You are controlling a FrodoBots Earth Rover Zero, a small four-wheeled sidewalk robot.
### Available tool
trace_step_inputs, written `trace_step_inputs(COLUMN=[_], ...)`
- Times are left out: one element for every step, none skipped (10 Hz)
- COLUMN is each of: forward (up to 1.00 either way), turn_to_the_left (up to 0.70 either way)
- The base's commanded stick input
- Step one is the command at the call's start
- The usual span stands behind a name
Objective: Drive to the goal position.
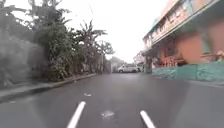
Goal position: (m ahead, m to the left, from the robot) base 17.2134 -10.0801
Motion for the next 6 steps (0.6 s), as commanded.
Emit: trace_step_inputs(forward=[0.7, 0.7, 0.7, 0.7, 0.7, 0.7], turn_to_the_left=[0.0, 0.0, 0.0, 0.0, 0.0, 0.0])
